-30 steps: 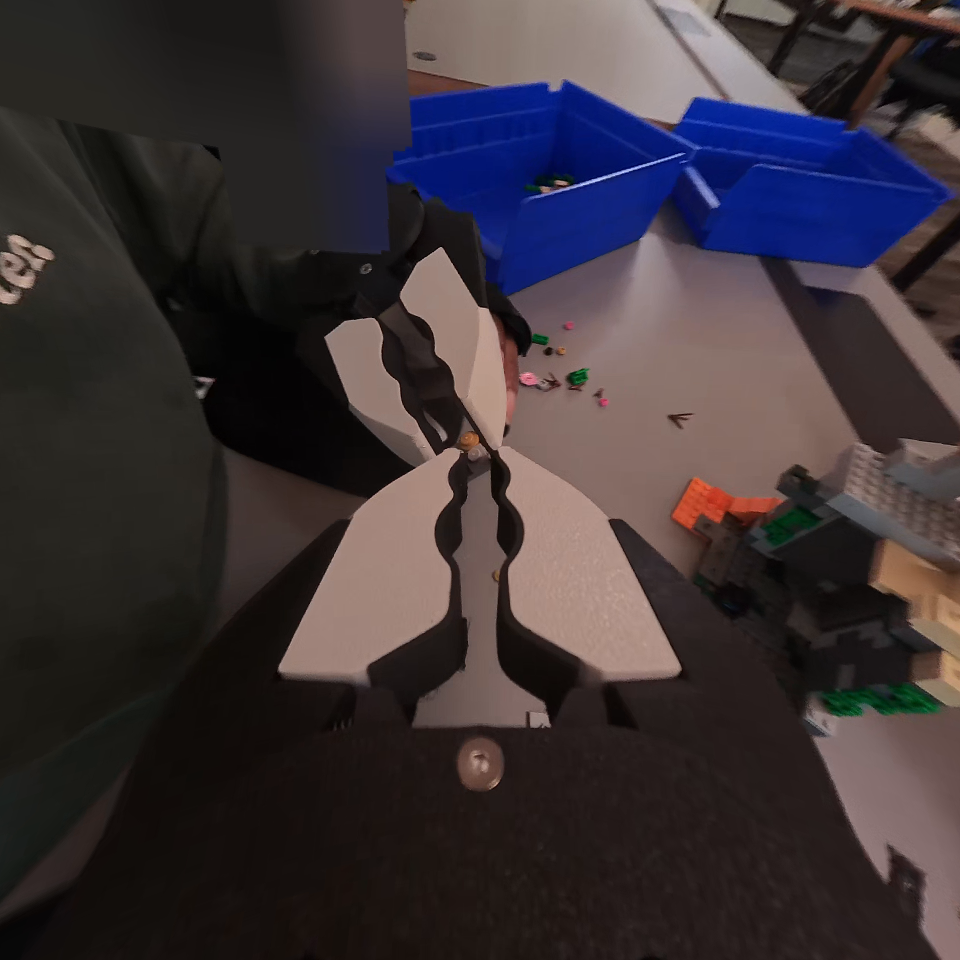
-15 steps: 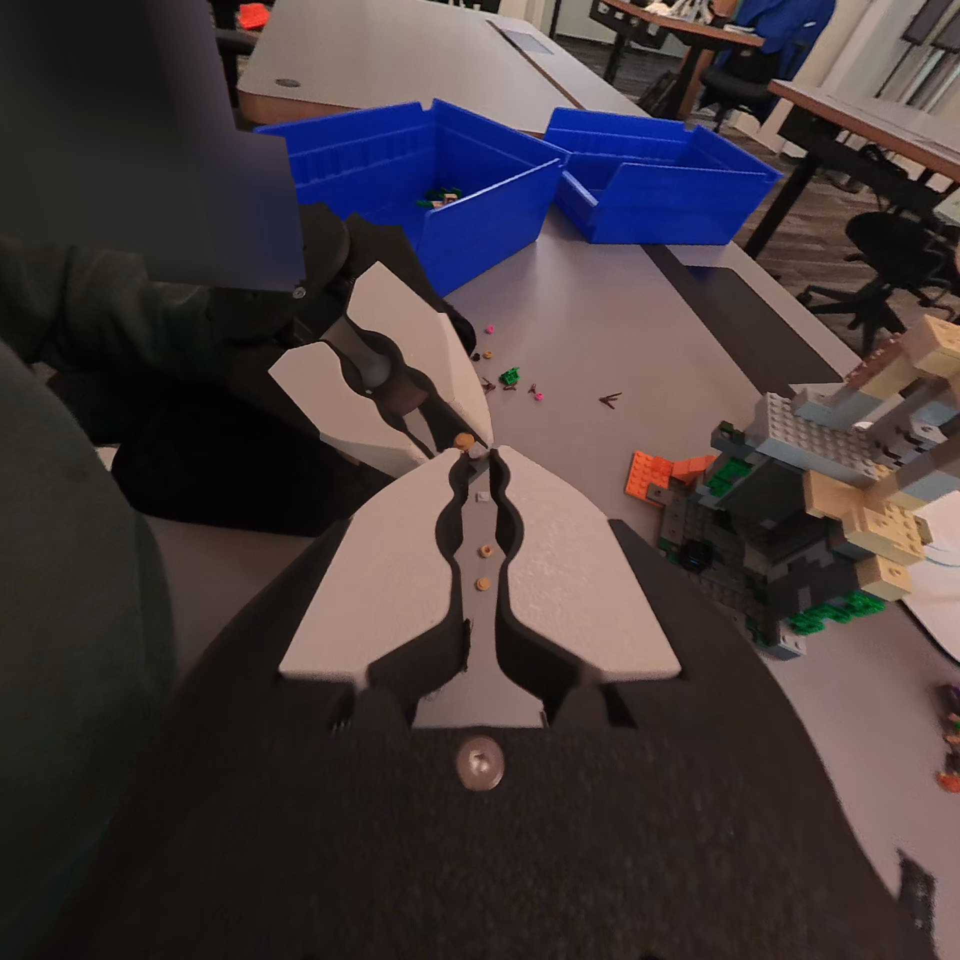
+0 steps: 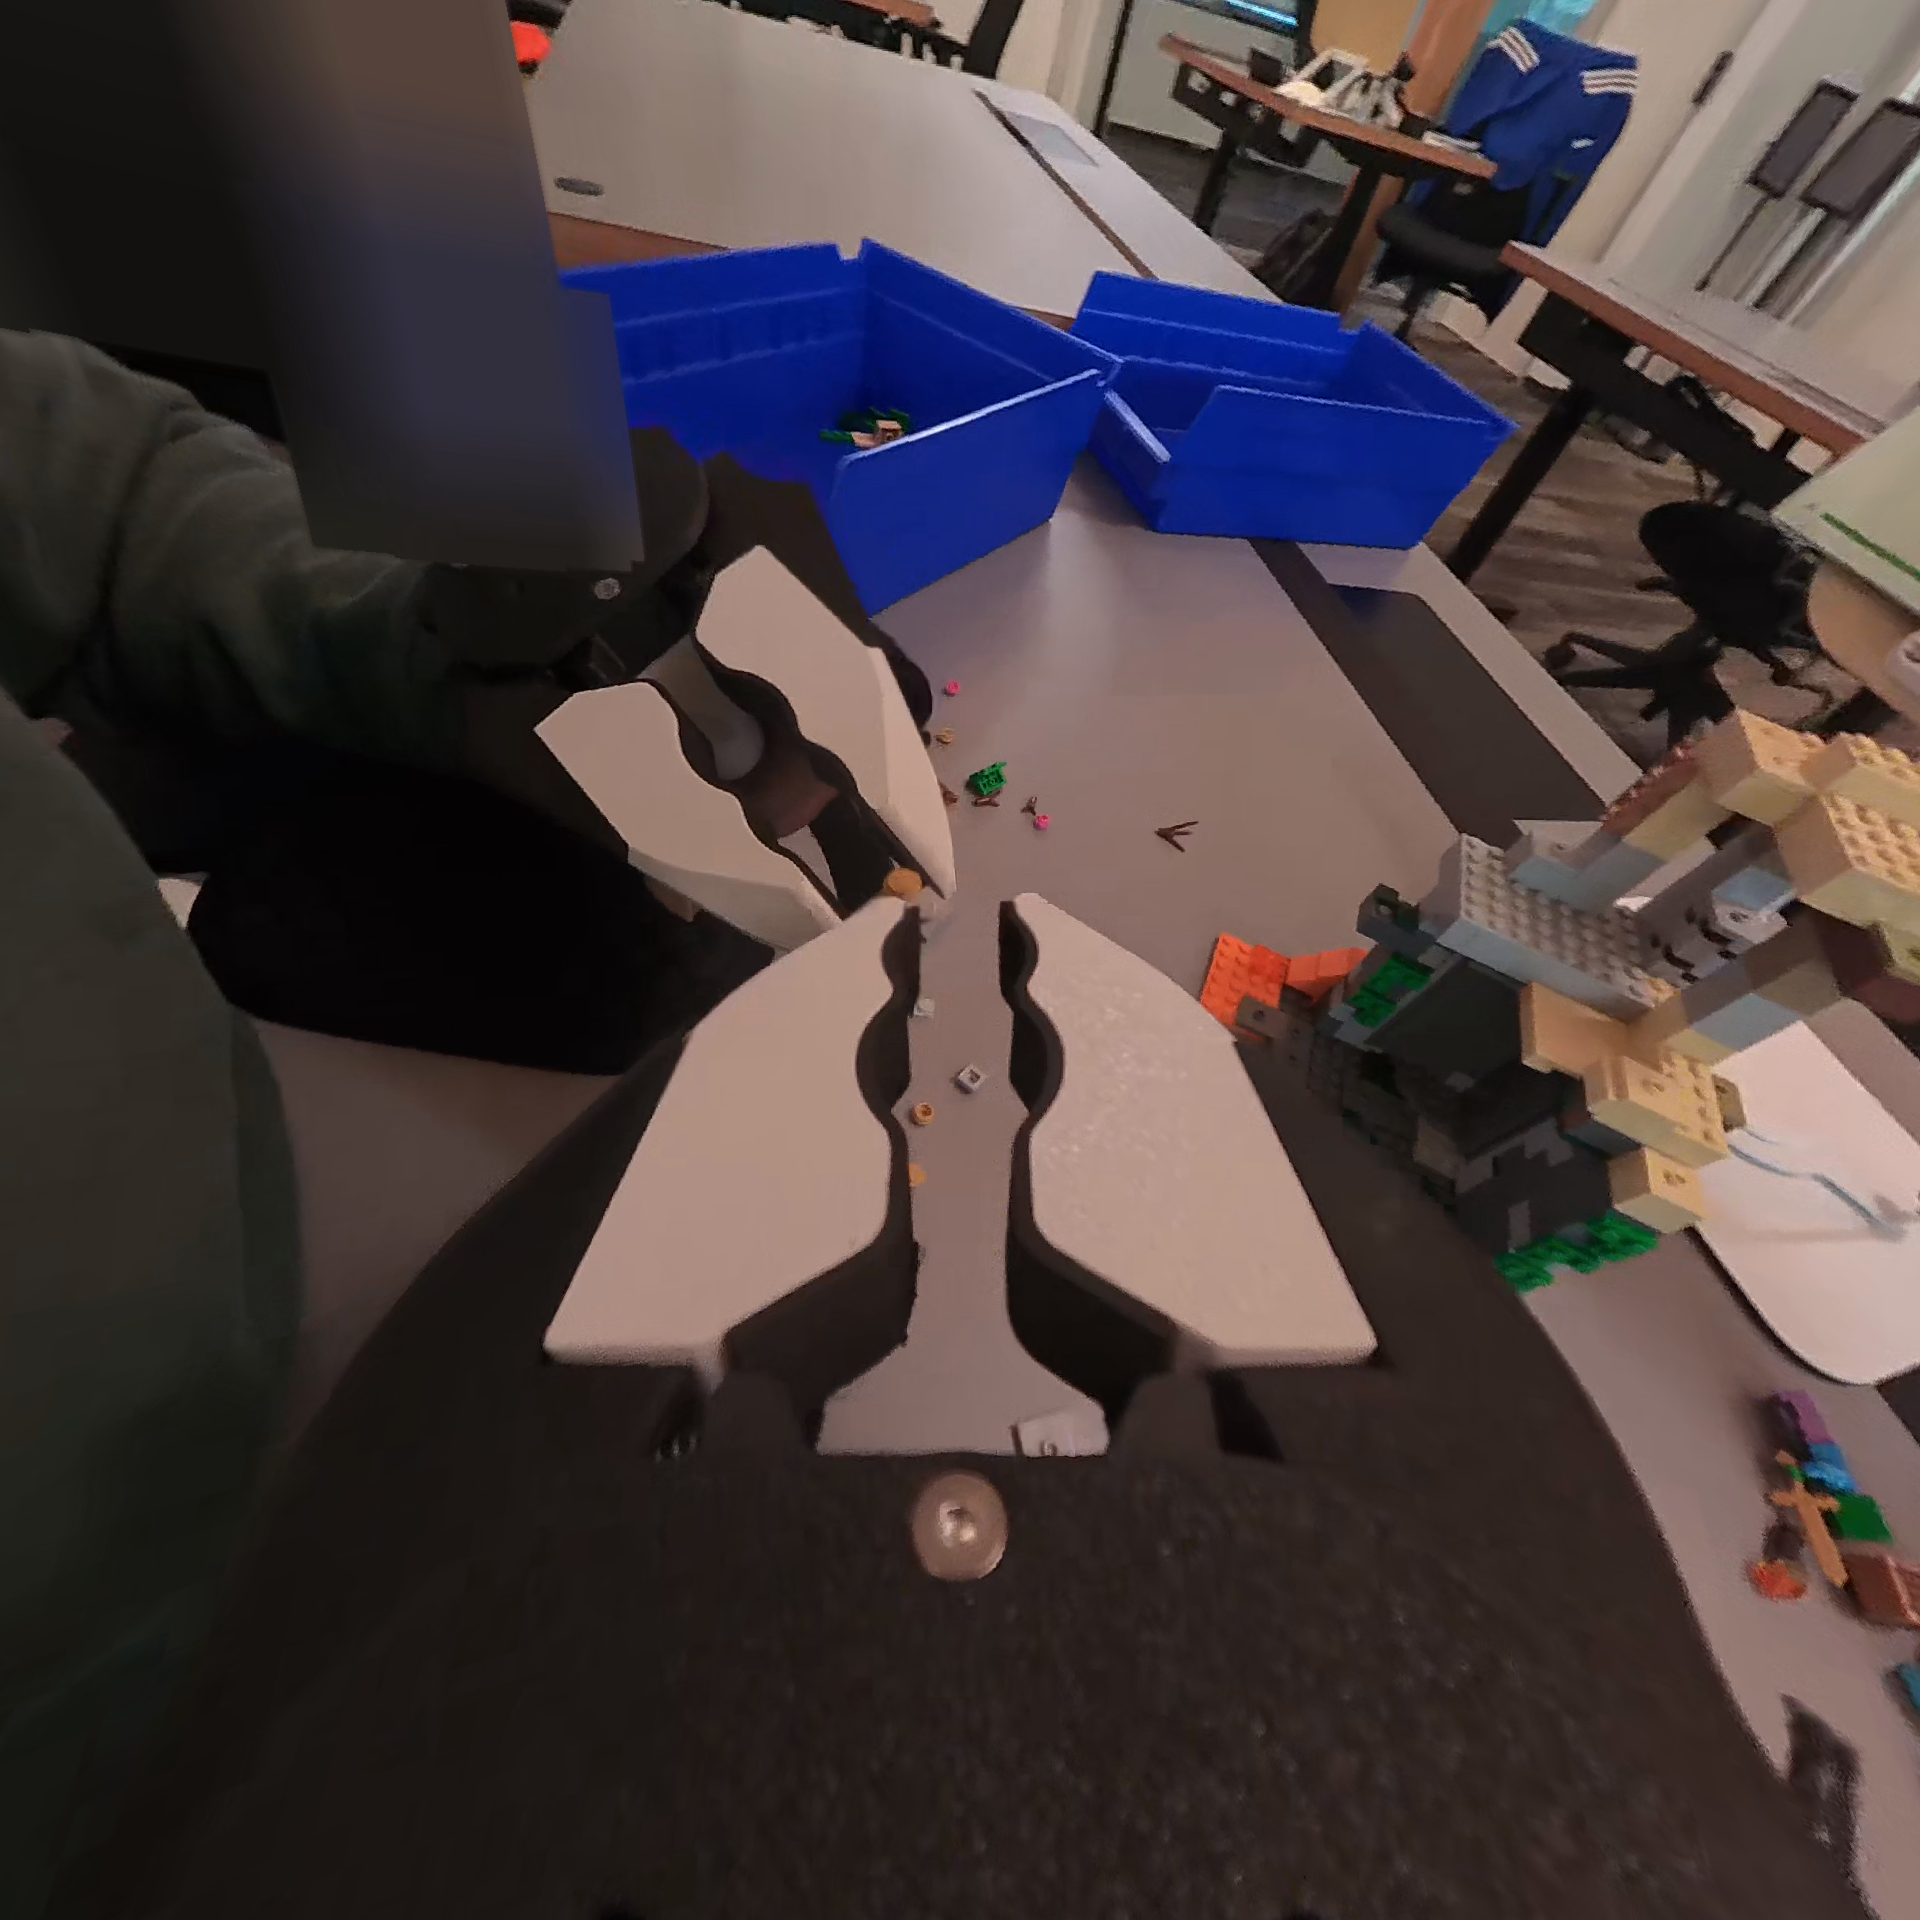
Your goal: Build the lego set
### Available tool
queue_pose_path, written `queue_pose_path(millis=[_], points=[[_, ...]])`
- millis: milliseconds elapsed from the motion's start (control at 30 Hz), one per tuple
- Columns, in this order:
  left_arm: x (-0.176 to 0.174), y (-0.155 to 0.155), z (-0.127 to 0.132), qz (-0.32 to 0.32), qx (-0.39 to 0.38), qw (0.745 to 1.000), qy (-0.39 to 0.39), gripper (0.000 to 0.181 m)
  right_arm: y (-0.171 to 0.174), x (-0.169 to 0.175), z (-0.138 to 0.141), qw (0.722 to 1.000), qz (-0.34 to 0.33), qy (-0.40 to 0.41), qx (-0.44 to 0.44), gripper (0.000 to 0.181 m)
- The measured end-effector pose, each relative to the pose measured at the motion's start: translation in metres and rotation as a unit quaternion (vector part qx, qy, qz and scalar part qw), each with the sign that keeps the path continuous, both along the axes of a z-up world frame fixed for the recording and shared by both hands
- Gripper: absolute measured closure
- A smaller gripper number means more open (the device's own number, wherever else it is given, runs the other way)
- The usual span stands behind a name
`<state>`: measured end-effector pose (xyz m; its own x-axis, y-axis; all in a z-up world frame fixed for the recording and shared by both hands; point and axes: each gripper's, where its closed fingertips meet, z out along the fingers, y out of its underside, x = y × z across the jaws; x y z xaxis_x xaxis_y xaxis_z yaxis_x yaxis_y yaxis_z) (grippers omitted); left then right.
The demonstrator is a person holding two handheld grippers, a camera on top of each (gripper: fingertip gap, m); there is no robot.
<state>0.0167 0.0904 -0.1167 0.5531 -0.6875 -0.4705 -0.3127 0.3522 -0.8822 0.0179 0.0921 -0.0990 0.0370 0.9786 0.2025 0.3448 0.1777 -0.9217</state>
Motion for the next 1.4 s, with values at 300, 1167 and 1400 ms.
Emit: queue_pose_path(millis=[300, 1167, 1400], points=[[0.009, -0.007, -0.008, -0.052, -0.051, 0.997, -0.013, 0.165, -0.011, 0.0, -0.014, 0.991, 0.12, -0.046, 0.045, 0.168], [0.013, -0.009, -0.016, -0.043, -0.027, 0.998, 0.03, 0.165, -0.011, 0.0, -0.029, 0.977, 0.113, -0.155, 0.09, 0.17], [0.009, -0.008, -0.014, -0.028, -0.016, 0.999, 0.034, 0.165, -0.01, -0.004, -0.029, 0.977, 0.099, -0.176, 0.072, 0.174]])
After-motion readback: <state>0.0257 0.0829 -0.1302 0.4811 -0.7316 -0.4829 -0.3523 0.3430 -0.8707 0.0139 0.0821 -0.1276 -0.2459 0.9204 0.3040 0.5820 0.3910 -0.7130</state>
